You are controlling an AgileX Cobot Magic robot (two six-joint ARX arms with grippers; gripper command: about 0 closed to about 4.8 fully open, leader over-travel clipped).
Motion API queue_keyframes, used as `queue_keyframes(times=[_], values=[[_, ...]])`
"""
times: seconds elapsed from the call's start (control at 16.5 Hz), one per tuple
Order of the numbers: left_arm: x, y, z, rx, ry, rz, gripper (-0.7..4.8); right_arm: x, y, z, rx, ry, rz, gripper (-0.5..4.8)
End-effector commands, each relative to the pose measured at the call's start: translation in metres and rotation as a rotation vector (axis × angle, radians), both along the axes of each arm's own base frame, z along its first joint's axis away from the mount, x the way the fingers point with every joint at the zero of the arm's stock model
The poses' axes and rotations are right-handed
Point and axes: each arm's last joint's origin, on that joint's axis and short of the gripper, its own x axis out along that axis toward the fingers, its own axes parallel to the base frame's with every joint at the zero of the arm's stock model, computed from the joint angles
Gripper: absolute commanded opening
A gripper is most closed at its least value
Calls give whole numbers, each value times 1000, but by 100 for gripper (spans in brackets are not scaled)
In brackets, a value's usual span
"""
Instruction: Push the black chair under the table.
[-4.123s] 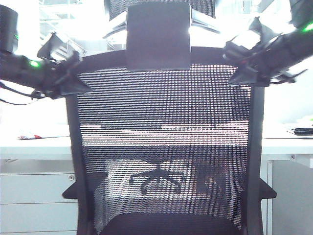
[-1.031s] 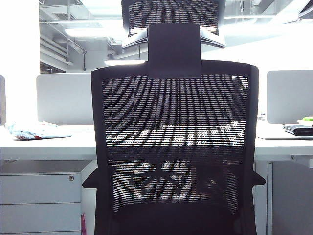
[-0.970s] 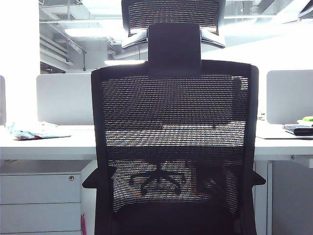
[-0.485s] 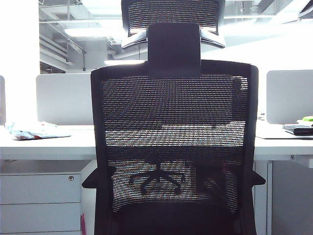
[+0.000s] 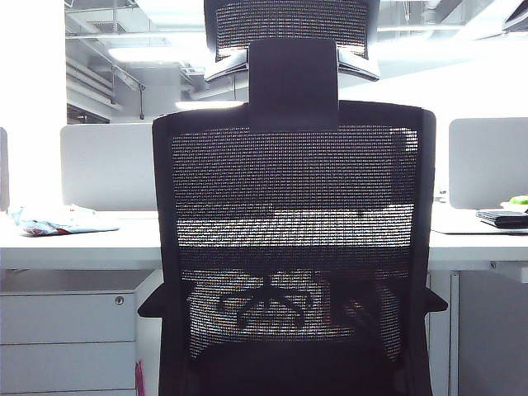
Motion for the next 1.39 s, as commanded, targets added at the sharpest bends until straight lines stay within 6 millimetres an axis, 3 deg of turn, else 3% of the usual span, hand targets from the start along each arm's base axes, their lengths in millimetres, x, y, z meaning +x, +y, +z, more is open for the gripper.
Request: queue_keyframes(times=[0.06,0.61,1.39], values=[[0,-1,-9,-55,-23,-41,-4,-1,0,4,6,-22,0,-5],[-5,-1,-20,-54,33,-49,-4,-1,0,4,6,-22,1,-5],[-5,-2,-20,-51,34,-58,-4,-1,0,4,6,-22,1,-5]])
